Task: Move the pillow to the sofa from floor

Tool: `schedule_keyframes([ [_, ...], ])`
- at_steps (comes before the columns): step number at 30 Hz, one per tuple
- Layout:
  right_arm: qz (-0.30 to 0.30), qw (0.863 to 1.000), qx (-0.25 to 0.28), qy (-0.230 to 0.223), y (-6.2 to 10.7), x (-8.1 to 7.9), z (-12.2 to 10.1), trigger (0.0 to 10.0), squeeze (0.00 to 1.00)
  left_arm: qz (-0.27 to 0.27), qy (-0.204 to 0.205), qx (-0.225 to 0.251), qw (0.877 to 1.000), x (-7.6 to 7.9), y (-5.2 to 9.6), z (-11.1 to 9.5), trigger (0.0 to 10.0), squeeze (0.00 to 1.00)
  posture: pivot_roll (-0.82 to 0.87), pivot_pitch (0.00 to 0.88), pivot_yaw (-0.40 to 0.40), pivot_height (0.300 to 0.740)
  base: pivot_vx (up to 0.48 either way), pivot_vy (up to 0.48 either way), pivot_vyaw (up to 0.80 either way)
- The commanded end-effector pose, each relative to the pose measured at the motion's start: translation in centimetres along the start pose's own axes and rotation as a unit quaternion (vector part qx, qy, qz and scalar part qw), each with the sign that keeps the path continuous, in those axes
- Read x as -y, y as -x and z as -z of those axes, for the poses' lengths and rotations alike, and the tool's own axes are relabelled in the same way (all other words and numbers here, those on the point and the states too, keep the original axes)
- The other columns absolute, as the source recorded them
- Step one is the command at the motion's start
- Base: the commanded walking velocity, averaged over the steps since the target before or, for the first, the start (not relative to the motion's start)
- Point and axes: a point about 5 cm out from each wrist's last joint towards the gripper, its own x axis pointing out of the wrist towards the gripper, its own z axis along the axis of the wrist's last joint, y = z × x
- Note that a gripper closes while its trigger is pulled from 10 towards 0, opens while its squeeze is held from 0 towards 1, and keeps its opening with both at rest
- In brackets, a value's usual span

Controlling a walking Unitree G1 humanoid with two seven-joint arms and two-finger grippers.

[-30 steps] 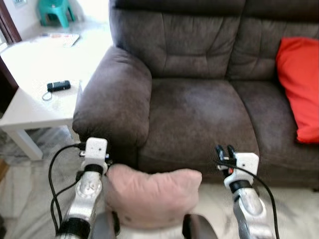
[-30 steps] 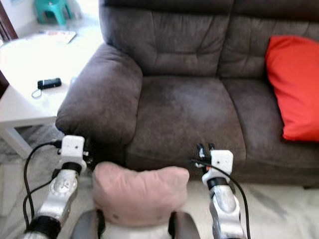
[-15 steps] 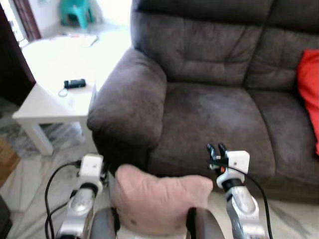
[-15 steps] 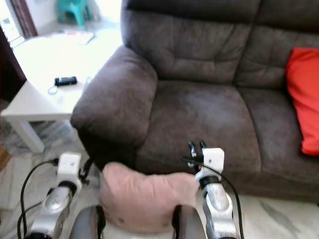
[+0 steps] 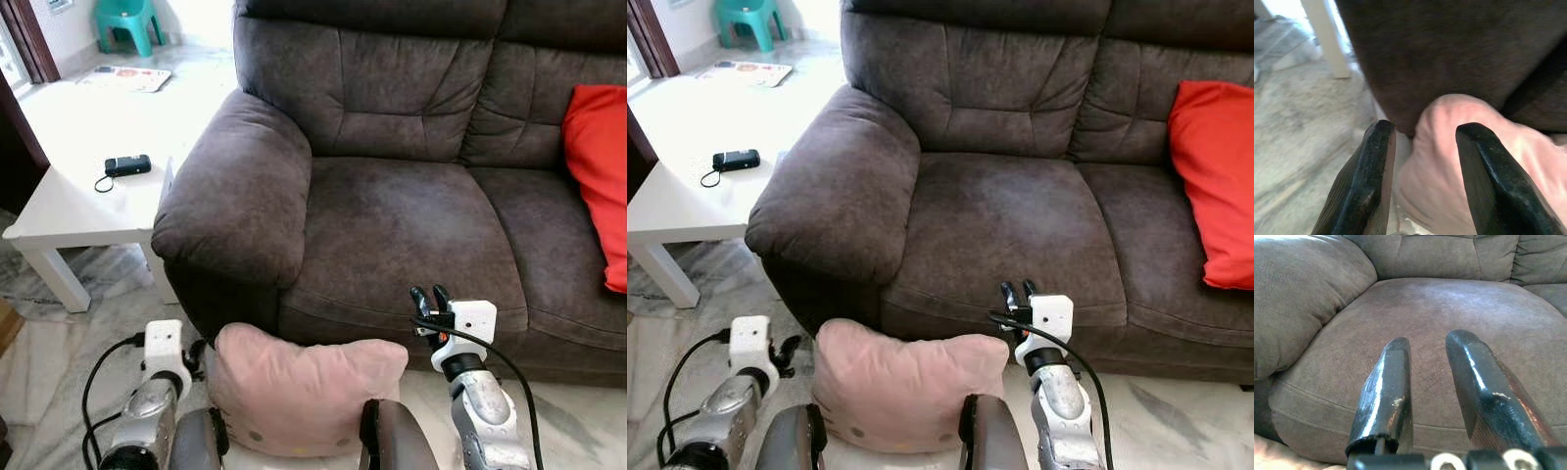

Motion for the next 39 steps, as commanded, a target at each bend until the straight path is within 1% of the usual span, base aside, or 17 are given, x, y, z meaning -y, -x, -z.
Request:
schedule_keyframes([
  [1,0.004,1.0,0.002,0.003,0.2,0.4,-0.3,10.0,0.0,0.021,0.0,-0.009,1.0,0.7,0.0,0.5,10.0,0.0,-0.01,0.0,-0.08,0.525,0.0,0.0,0.0],
  [4,0.003,1.0,0.004,0.002,0.3,0.4,-0.5,10.0,0.0,0.028,0.011,-0.005,1.0,1.0,-0.1,0.5,10.0,0.0,-0.01,0.0,-0.085,0.525,0.0,0.0,0.0],
  [6,0.003,1.0,0.004,0.002,0.3,0.4,-0.5,10.0,0.0,0.026,0.014,-0.004,1.0,1.0,-0.1,0.5,10.0,0.0,-0.01,0.0,-0.085,0.525,0.0,0.0,0.0],
  [7,0.001,1.0,0.004,0.0,0.4,0.3,-0.6,10.0,0.0,0.023,0.022,0.0,0.999,1.1,-0.2,0.4,10.0,0.0,-0.01,0.0,-0.089,0.525,0.0,0.0,0.0],
  [9,0.001,1.0,0.002,0.0,0.4,0.3,-0.6,10.0,0.0,0.023,0.006,-0.001,1.0,1.3,-0.2,0.3,10.0,0.0,-0.01,0.0,-0.09,0.525,0.0,0.0,0.0],
  [11,-0.001,1.0,0.001,0.0,0.3,0.2,-0.6,10.0,0.0,0.016,0.014,-0.003,1.0,1.3,-0.2,0.4,10.0,0.0,-0.01,0.0,-0.091,0.525,0.0,0.0,0.0],
  [12,-0.003,1.0,0.001,-0.001,0.2,0.0,-0.6,10.0,0.0,0.011,0.028,-0.004,1.0,1.3,-0.3,0.4,10.0,0.0,-0.01,0.0,-0.093,0.525,0.0,0.0,0.0],
  [13,-0.003,1.0,0.001,-0.002,0.1,0.0,-0.6,10.0,0.0,0.01,0.035,-0.004,0.999,1.4,-0.3,0.4,10.0,0.35,-0.01,0.0,-0.092,0.525,0.0,0.0,0.0],
  [14,-0.002,1.0,0.001,-0.003,0.1,0.0,-0.7,10.0,0.0,0.009,0.038,-0.003,0.999,1.4,-0.3,0.4,10.0,1.0,-0.01,0.0,-0.092,0.525,0.0,0.0,0.0],
  [18,0.004,1.0,0.001,-0.006,-0.1,0.1,-0.8,10.0,0.0,0.018,0.038,0.0,0.999,1.6,-0.4,0.2,10.0,1.0,-0.01,0.0,-0.088,0.525,0.0,0.0,0.0],
  [22,0.007,1.0,-0.003,-0.008,0.1,0.1,-0.6,10.0,0.0,0.033,0.027,0.002,0.999,2.0,-0.4,0.2,10.0,1.0,-0.01,0.0,-0.083,0.525,0.0,0.0,0.0],
  [31,0.01,1.0,-0.007,-0.01,0.2,0.2,-0.5,10.0,0.0,0.036,0.02,0.0,0.999,2.2,-0.3,0.4,10.0,1.0,0.0,0.0,-0.084,0.525,0.0,0.0,0.0],
  [34,0.01,1.0,-0.007,-0.009,0.1,0.2,-0.5,10.0,0.0,0.035,0.011,0.003,0.999,2.2,-0.3,0.4,10.0,1.0,0.0,0.0,-0.084,0.525,0.0,0.0,0.0],
  [35,0.009,1.0,-0.004,-0.011,0.1,0.2,-0.6,10.0,0.0,0.022,0.015,0.015,1.0,2.1,-0.2,0.3,10.0,0.0,0.0,0.0,-0.086,0.525,0.0,0.0,0.0],
  [39,0.009,1.0,0.0,-0.011,0.1,0.2,-0.7,10.0,0.0,0.009,0.016,0.027,0.999,1.9,-0.1,0.2,10.0,0.0,0.0,0.0,-0.09,0.525,0.0,0.0,0.0],
])
